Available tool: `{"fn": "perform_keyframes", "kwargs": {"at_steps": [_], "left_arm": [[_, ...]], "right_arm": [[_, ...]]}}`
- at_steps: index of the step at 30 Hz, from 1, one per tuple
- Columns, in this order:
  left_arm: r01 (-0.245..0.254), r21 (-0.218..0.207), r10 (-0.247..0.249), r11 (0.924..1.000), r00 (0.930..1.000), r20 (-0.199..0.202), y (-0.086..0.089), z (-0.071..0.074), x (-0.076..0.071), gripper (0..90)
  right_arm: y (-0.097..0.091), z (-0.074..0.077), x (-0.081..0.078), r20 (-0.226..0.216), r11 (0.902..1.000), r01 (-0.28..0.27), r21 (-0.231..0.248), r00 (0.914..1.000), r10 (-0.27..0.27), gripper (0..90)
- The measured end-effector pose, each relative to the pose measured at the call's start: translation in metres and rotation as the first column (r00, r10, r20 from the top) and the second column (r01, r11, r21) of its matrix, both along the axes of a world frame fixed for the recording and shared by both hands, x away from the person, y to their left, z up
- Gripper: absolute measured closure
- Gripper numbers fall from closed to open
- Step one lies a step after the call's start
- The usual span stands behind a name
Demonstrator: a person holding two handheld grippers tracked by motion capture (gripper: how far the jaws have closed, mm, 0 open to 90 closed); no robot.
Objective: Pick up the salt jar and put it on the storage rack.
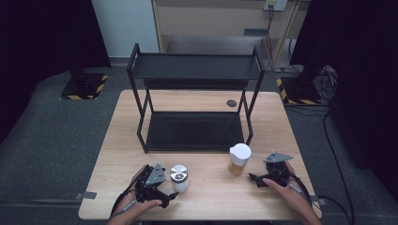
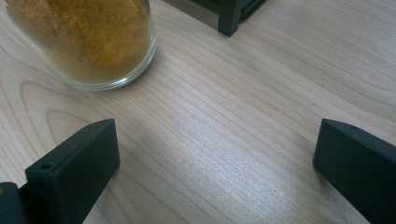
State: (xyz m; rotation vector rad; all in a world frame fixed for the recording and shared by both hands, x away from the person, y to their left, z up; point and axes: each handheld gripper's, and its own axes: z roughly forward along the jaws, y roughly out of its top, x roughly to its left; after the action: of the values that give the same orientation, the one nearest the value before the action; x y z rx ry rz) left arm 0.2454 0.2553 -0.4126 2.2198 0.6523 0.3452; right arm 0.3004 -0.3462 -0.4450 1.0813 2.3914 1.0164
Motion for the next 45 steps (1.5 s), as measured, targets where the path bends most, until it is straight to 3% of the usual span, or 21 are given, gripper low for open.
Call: {"fn": "perform_keyframes", "kwargs": {"at_steps": [7, 24, 45], "left_arm": [[-0.001, -0.004, 0.001, 1.0000, 1.0000, 0.006, -0.006, 0.000, 0.000, 1.3], [-0.034, -0.010, 0.034, 0.9994, 0.9992, -0.022, -0.018, -0.005, 0.007, 2.7], [-0.023, -0.036, 0.021, 0.9991, 0.9988, -0.044, -0.025, -0.007, 0.013, 11.0]], "right_arm": [[0.000, 0.000, 0.000, 0.000, 1.0000, 0.000, 0.000, 1.0000, 0.000, 1.3], [0.000, 0.000, 0.000, 0.000, 1.0000, 0.000, 0.000, 1.0000, 0.000, 1.3], [0.000, 0.000, 0.000, 0.000, 1.0000, -0.001, 0.000, 1.0000, 0.001, 1.4]]}}
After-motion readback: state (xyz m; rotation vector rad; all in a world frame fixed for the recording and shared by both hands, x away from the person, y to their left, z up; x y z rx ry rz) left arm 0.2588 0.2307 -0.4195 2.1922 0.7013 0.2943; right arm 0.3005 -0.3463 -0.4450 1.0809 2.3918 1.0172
